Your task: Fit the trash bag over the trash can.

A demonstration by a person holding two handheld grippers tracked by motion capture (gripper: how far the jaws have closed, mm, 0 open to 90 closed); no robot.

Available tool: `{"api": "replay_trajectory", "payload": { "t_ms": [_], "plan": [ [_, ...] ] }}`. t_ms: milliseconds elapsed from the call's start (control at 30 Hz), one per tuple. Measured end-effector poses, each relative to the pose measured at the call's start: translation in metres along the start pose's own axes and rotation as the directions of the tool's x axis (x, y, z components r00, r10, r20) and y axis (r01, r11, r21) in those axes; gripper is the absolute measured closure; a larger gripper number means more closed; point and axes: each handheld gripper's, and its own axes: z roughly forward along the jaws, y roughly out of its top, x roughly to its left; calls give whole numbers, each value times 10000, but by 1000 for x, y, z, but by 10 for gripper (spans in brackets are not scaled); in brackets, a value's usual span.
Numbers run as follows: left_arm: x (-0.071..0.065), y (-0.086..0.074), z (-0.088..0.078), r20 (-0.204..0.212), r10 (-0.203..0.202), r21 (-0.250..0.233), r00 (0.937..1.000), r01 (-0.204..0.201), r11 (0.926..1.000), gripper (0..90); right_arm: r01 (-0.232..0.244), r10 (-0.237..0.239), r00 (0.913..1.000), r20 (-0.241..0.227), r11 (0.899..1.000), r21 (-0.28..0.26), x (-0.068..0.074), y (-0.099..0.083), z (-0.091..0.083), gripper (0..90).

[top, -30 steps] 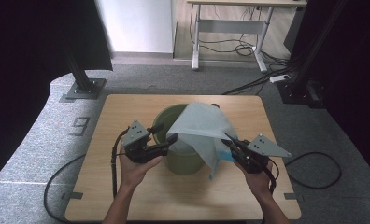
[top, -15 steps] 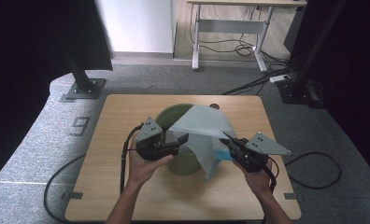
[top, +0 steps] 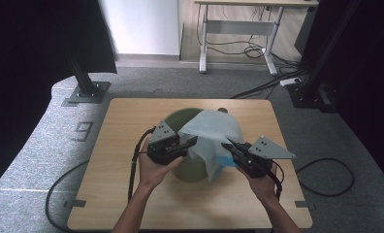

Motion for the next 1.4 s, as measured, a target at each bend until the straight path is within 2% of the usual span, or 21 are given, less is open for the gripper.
{"api": "replay_trajectory", "payload": {
  "t_ms": [100, 200, 333, 433, 500, 600, 667, 767, 867, 967, 1100, 1167, 1233, 1267, 1400],
  "plan": [
    [2, 1, -1, 314, -320, -73, 9990, 322, 9995, 789, -49, 50, 9999, -102, 10000, 65, 1, -3, 2, 883],
    [6, 1, -3, 478, -516, -129, 9975, 523, 9985, 861, -188, 191, 9995, -240, 9998, 99, 1, -6, 3, 876],
    [16, -1, -10, 301, -775, -263, 9965, 783, 9966, 896, -290, 290, 9979, -578, 9996, 15, 1, -8, 1, 737],
    [32, -5, -21, -31, -1216, -438, 9926, 1214, 9916, 897, -63, 52, 9979, -643, 9998, -171, 1, -8, -8, 647],
    [42, -8, -27, -124, -1619, -575, 9867, 1610, 9853, 897, -170, 154, 9979, -624, 9996, -242, -1, -7, -14, 603],
    [51, -12, -33, -471, -2013, -648, 9784, 1981, 9780, 897, -183, 182, 9986, -496, 9998, -9, -4, -11, -19, 571],
    [56, -15, -35, -530, -2253, -692, 9728, 2215, 9727, 897, -432, 434, 9975, -557, 9991, 51, -8, -16, -20, 552],
    [62, -18, -38, -622, -2414, -688, 9684, 2372, 9690, 897, -686, 689, 9956, -637, 9976, 81, -11, -25, -22, 521],
    [68, -20, -41, -757, -2528, -759, 9646, 2472, 9660, 897, -703, 702, 9945, -773, 9975, 5, -13, -30, -25, 500],
    [76, -22, -47, -879, -2812, -944, 9556, 2730, 9574, 897, -792, 779, 9936, -818, 9968, -139, -17, -34, -30, 487],
    [87, -26, -54, -938, -3278, -1172, 9401, 3166, 9413, 896, -571, 574, 9980, -273, 9983, 122, -26, -40, -32, 450],
    [90, -28, -55, -1003, -3345, -1211, 9370, 3222, 9389, 896, -898, 901, 9959, -79, 9953, 370, -32, -47, -27, 410],
    [91, -28, -55, -1031, -3380, -1202, 9355, 3256, 9378, 896, -1448, 1440, 9894, 197, 9885, 443, -37, -56, -21, 316],
    [91, -29, -55, -1047, -3370, -1196, 9357, 3245, 9383, 895, -1636, 1625, 9863, 279, 9857, 411, -38, -60, -19, 300],
    [92, -29, -55, -1046, -3402, -1188, 9345, 3278, 9372, 895, -2233, 2230, 9747, 118, 9733, 524, -45, -74, -9, 274]
  ]
}}
